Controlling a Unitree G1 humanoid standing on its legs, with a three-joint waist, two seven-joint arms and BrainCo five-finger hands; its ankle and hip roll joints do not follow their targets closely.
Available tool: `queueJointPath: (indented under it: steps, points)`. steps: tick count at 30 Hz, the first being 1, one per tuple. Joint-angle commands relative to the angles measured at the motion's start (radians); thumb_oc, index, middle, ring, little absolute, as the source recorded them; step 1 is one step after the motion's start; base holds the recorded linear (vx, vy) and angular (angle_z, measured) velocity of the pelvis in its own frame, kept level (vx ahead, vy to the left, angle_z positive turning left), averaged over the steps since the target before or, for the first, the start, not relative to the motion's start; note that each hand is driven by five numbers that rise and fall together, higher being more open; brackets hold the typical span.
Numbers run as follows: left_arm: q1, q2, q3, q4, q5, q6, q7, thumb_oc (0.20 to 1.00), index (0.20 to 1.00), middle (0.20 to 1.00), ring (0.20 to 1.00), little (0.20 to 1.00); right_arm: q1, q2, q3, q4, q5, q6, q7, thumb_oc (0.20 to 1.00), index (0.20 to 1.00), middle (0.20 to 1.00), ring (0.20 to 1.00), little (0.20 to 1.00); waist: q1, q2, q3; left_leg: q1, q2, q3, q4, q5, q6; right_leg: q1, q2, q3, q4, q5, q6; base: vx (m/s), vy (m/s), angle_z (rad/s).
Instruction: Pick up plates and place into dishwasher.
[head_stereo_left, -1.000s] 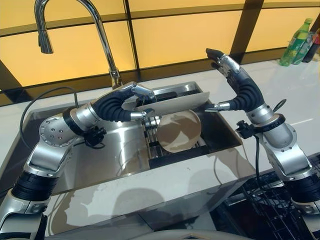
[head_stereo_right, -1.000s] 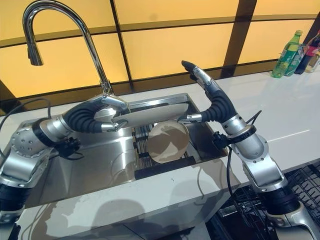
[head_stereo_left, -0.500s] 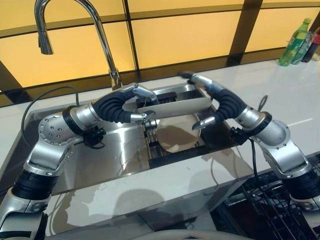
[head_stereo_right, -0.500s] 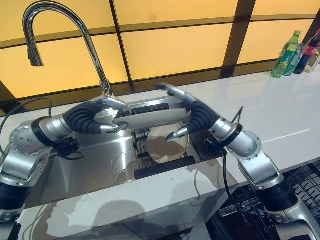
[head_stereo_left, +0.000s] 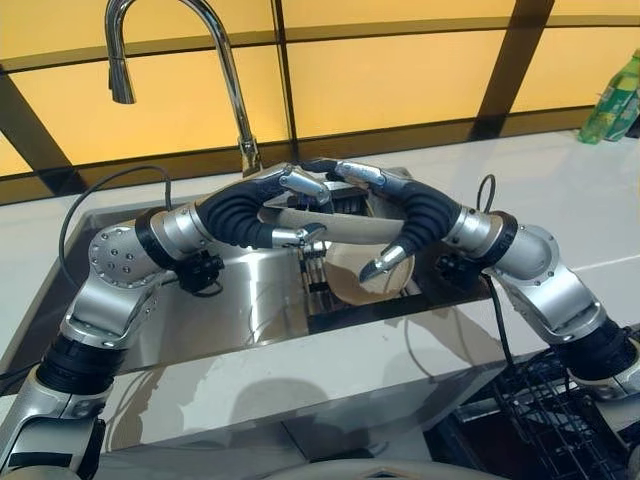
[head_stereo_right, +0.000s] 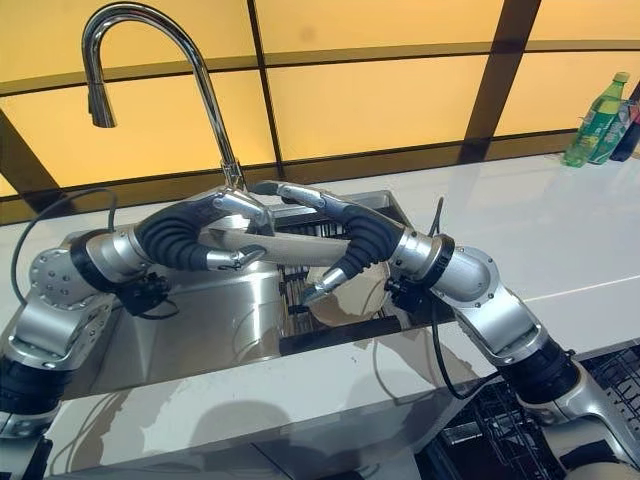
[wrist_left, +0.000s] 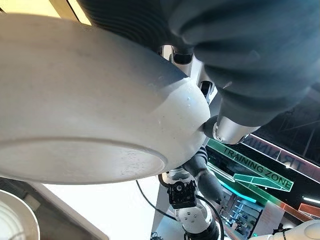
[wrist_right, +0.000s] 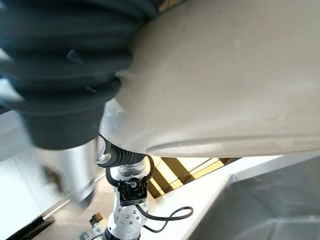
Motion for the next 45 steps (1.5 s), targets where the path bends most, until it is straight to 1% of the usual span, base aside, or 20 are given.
queueJointPath:
  steps: [1,6,10,12,17,18,19,22,29,32,40,43,45]
  points:
    - [-0.107,0.001,-0.056,-0.023,-0.065,-0.025,0.022,0.200,0.200,0.200,0.200,0.200,-0.061,0.029,0.023,-0.028,-0.001,-0.001,0.005,0.200,0.200,0.200,0.200,0.200,0.007,-0.058,-0.068,-0.119,-0.001,-0.051,0.008,0.033,-0.012,0.023,-0.130,-0.032,0.076,-0.107,0.104,0.00,0.000,0.00]
    - [-0.084,0.005,-0.034,-0.025,-0.074,-0.032,0.011,0.200,0.200,0.200,0.200,0.200,-0.020,0.010,-0.002,-0.029,-0.040,0.019,0.007,0.200,0.200,0.200,0.200,0.200,0.001,-0.057,-0.068,-0.116,-0.002,-0.047,0.005,0.034,-0.010,0.022,-0.131,-0.028,0.077,-0.106,0.106,0.00,0.000,0.00]
    - [-0.073,0.011,-0.017,-0.030,-0.076,-0.034,0.011,0.200,0.200,0.200,0.200,0.200,0.010,-0.005,-0.032,-0.029,-0.043,0.034,-0.002,0.200,0.200,0.200,0.200,0.200,-0.004,-0.058,-0.067,-0.113,-0.002,-0.042,0.004,0.033,-0.010,0.021,-0.131,-0.026,0.079,-0.106,0.107,0.00,0.000,0.00]
    - [-0.061,0.010,-0.001,-0.027,-0.072,-0.047,0.007,0.200,0.200,0.200,0.200,0.200,0.036,-0.010,-0.056,-0.025,-0.069,0.044,-0.009,0.200,0.200,0.200,0.200,0.200,-0.009,-0.058,-0.066,-0.114,-0.001,-0.039,0.004,0.034,-0.009,0.020,-0.130,-0.024,0.079,-0.105,0.107,0.00,0.000,0.00]
    - [-0.044,0.014,0.024,-0.034,-0.067,-0.059,0.014,0.200,0.200,0.200,0.200,0.200,0.081,-0.023,-0.091,-0.019,-0.070,0.049,-0.003,0.200,0.200,0.200,0.200,0.200,-0.014,-0.056,-0.063,-0.111,-0.001,-0.037,0.002,0.034,-0.009,0.020,-0.128,-0.021,0.078,-0.106,0.106,0.00,0.000,0.00]
    - [-0.036,0.014,0.036,-0.035,-0.076,-0.061,0.009,0.200,0.200,0.200,0.200,0.200,0.096,-0.022,-0.101,-0.013,-0.072,0.049,0.001,0.247,0.247,0.247,0.247,0.247,-0.015,-0.057,-0.064,-0.110,0.000,-0.037,0.001,0.034,-0.010,0.020,-0.128,-0.021,0.078,-0.105,0.107,0.00,0.000,0.00]
    - [-0.033,0.013,0.041,-0.038,-0.078,-0.061,0.009,0.200,0.200,0.200,0.200,0.200,0.102,-0.021,-0.104,-0.011,-0.086,0.040,-0.011,1.000,1.000,1.000,1.000,1.000,-0.015,-0.057,-0.063,-0.109,0.000,-0.037,0.001,0.034,-0.010,0.021,-0.128,-0.022,0.078,-0.105,0.107,0.00,0.000,0.00]
    - [-0.029,0.003,0.047,-0.043,-0.085,-0.056,0.011,0.200,0.200,0.200,0.200,0.200,0.109,-0.016,-0.109,-0.007,-0.117,0.049,-0.027,1.000,1.000,1.000,1.000,1.000,-0.014,-0.057,-0.063,-0.109,0.000,-0.038,-0.001,0.035,-0.010,0.022,-0.127,-0.022,0.075,-0.105,0.106,0.00,0.000,0.00]
    - [-0.011,-0.012,0.061,-0.050,-0.087,-0.053,0.007,0.200,0.200,0.200,0.200,0.200,0.124,0.002,-0.124,-0.001,-0.123,0.038,-0.070,1.000,1.000,1.000,1.000,1.000,-0.013,-0.053,-0.061,-0.108,0.000,-0.044,-0.002,0.035,-0.012,0.025,-0.125,-0.023,0.071,-0.104,0.106,0.00,0.000,0.00]
    - [0.004,-0.014,0.079,-0.055,-0.109,-0.051,0.002,0.200,0.200,0.200,0.200,0.200,0.144,0.008,-0.141,0.009,-0.125,0.032,-0.082,1.000,1.000,1.000,1.000,1.000,-0.012,-0.053,-0.061,-0.108,0.000,-0.046,-0.002,0.035,-0.012,0.026,-0.123,-0.023,0.070,-0.104,0.105,0.00,0.000,0.00]
    - [0.016,-0.037,0.104,-0.074,-0.186,-0.036,-0.018,0.200,0.200,0.200,0.200,0.200,0.173,0.026,-0.153,0.008,-0.143,0.026,-0.061,1.000,1.000,1.000,1.000,1.000,-0.013,-0.055,-0.061,-0.107,-0.005,-0.050,-0.004,0.033,-0.009,0.024,-0.118,-0.014,0.066,-0.105,0.103,0.00,0.000,0.00]
    - [0.022,-0.048,0.115,-0.078,-0.190,-0.043,-0.013,0.200,0.200,0.200,0.200,0.200,0.182,0.029,-0.157,0.007,-0.154,0.027,-0.063,1.000,1.000,1.000,1.000,1.000,-0.015,-0.056,-0.061,-0.106,-0.005,-0.047,-0.004,0.032,-0.008,0.023,-0.119,-0.014,0.068,-0.105,0.103,0.00,0.000,0.00]
    - [0.028,-0.053,0.125,-0.085,-0.182,-0.039,-0.001,0.200,0.200,0.200,0.200,0.200,0.189,0.030,-0.163,0.009,-0.159,0.015,-0.070,1.000,1.000,1.000,1.000,1.000,-0.016,-0.057,-0.062,-0.106,-0.005,-0.044,-0.005,0.032,-0.008,0.021,-0.120,-0.013,0.069,-0.105,0.104,0.00,0.000,0.00]
